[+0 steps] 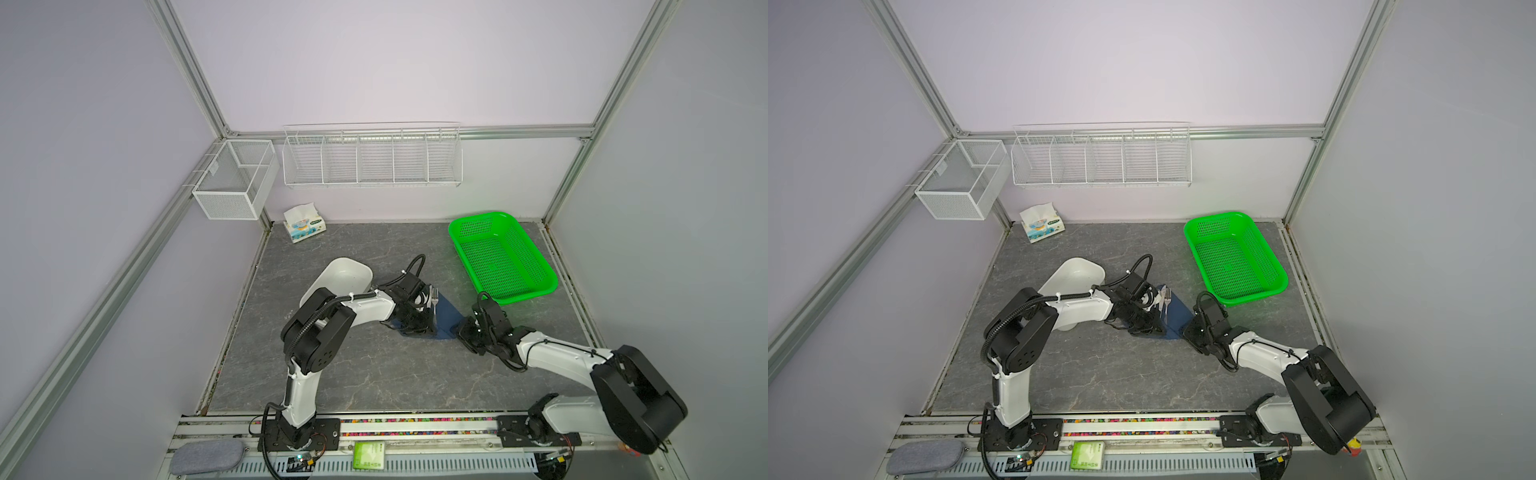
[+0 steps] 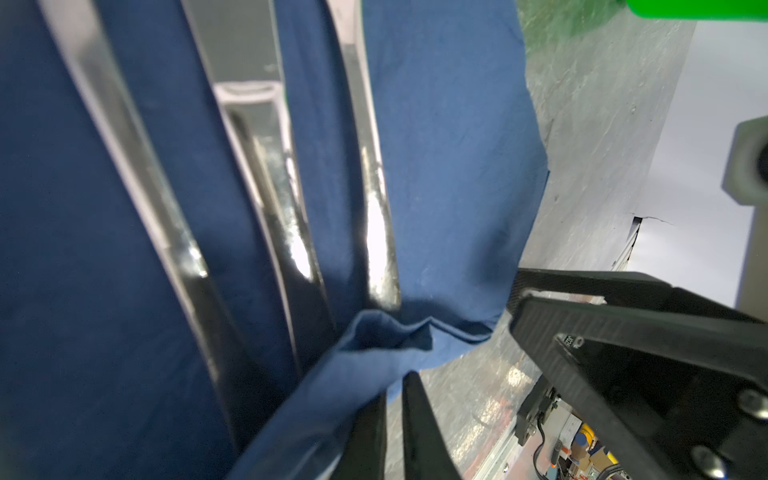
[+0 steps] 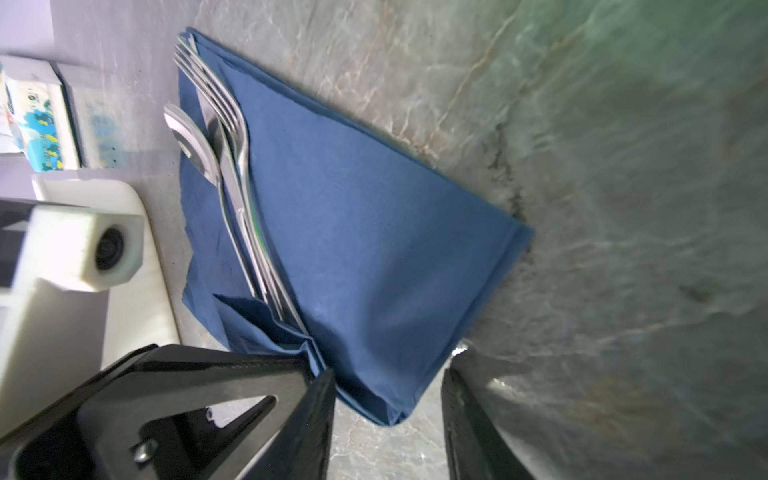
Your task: Place the utensils on the paper napkin and roll it up
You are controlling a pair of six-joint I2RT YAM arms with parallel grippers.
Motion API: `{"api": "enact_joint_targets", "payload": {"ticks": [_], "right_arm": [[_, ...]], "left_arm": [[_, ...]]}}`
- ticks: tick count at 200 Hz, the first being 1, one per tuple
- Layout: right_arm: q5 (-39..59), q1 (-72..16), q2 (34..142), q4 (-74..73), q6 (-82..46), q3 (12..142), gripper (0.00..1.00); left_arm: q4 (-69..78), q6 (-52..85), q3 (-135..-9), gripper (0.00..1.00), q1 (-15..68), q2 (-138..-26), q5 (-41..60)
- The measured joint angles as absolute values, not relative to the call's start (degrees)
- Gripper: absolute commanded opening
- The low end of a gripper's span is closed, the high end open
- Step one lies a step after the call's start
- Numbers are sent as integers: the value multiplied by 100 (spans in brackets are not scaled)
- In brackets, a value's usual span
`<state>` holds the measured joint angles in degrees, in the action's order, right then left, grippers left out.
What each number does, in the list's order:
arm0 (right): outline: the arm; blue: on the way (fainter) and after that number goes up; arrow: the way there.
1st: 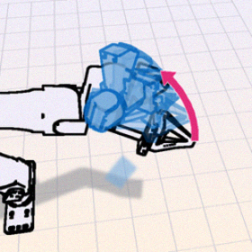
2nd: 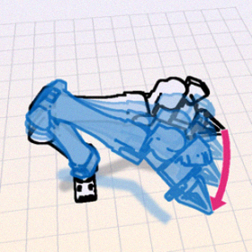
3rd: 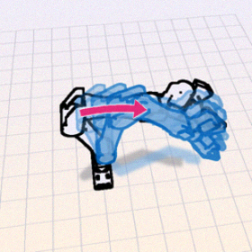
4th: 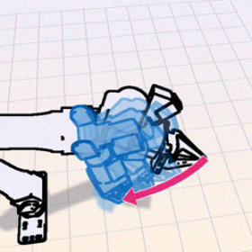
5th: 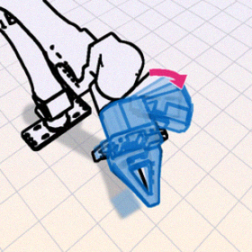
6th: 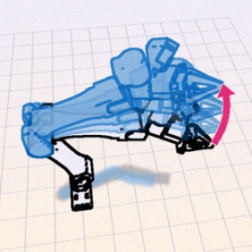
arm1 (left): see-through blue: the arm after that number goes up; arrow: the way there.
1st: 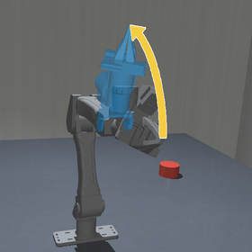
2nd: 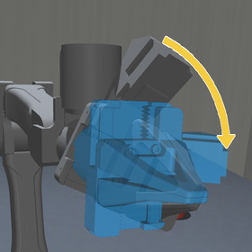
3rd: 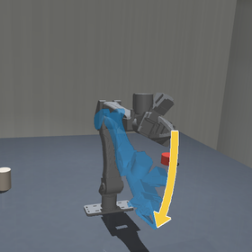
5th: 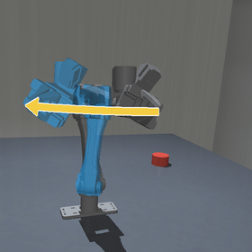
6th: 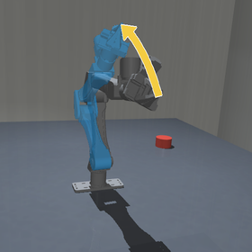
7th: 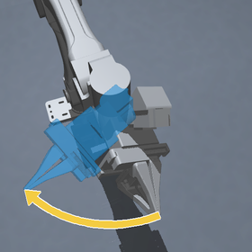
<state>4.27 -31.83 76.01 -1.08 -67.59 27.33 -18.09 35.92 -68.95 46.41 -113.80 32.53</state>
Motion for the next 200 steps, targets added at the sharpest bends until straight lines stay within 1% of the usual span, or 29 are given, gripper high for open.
{"api": "enact_joint_targets", "payload": {"ticks": [31, 70, 146, 200], "right_arm": [[412, -3133, 7524, -167, -6755, 2707, 50], [414, -3120, 7664, -838, -6904, 2473, 49], [384, -3127, 7618, -1487, -6967, 2209, 50], [357, -3323, 7570, -1741, -6936, 2217, 51]], "left_arm": [[-1806, 3592, -6899, 13, 4641, -11382, 3286], [-1793, 3570, -6958, 13, 4641, -11441, 3352], [-1791, 3551, -6960, 13, 4641, -11445, 3352], [-1796, 3548, -6960, 13, 4641, -11445, 3350]]}}
